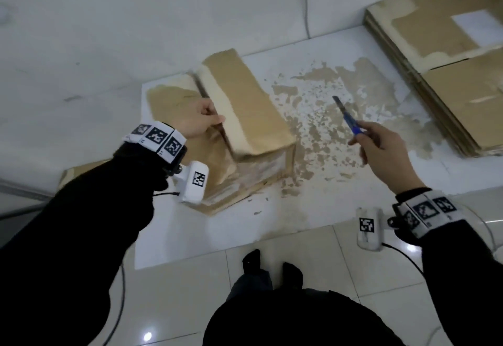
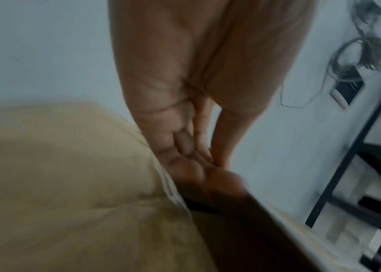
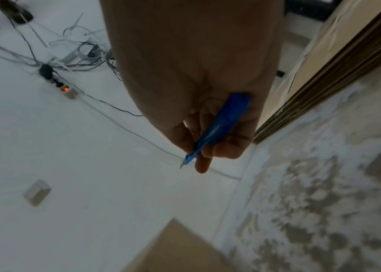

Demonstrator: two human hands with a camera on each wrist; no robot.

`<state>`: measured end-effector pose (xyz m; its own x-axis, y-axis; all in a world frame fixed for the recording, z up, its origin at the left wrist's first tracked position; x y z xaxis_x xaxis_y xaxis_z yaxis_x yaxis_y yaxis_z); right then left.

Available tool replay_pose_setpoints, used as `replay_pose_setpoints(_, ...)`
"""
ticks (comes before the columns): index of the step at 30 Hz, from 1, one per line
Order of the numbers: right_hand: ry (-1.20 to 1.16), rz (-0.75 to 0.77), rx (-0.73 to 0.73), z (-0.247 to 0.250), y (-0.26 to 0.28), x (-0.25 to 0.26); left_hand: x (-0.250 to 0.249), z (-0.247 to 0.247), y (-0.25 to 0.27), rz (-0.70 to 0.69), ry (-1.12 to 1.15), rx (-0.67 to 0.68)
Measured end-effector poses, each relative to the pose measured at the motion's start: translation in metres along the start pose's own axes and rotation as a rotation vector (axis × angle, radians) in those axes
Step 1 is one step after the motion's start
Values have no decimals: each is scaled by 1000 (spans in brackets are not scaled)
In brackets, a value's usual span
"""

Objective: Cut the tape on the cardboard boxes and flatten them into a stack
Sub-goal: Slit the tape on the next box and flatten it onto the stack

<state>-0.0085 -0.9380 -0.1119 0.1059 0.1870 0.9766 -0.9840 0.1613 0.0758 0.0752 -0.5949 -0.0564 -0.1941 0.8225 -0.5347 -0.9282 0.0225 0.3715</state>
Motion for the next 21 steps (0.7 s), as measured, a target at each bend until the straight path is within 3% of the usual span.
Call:
replay_pose_setpoints(2, -115, 20, 62, -16, -9, 16, -3, 10, 4, -49, -76, 158)
replay_pose_setpoints(5, -176, 58, 92, -32, -23, 34, -13, 31, 9, -135, -545, 225)
replay_pose_setpoints(8, -107, 131, 30, -38, -38, 38, -16, 53, 2, -154, -1038, 77)
replay_pose_setpoints(11, -94, 103, 53, -57, -46, 31, -13, 58, 0, -133, -1321, -116)
replay_pose_setpoints(13, -90, 80, 112, -73, -49, 28, -8, 47, 3, -102, -1356, -190)
replay_pose_setpoints(16, -117, 38, 202, -95, -58, 28, 3, 23, 6, 20, -1203, -138)
replay_pose_setpoints(21, -218, -118, 138, -100, -47, 28, 4, 0, 0, 85, -915, -211)
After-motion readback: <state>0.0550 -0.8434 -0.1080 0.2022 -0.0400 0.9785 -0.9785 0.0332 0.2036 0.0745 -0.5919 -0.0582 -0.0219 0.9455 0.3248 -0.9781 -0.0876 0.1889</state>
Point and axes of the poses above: each hand's wrist, its own y-axis away from the middle knuckle, its own z-axis out of the back of the hand, x = y × z, the point moved 2 cm from there along -y, towards the middle knuckle, and after that the axes turned 15 degrees about -y, right-handed, at the moved point
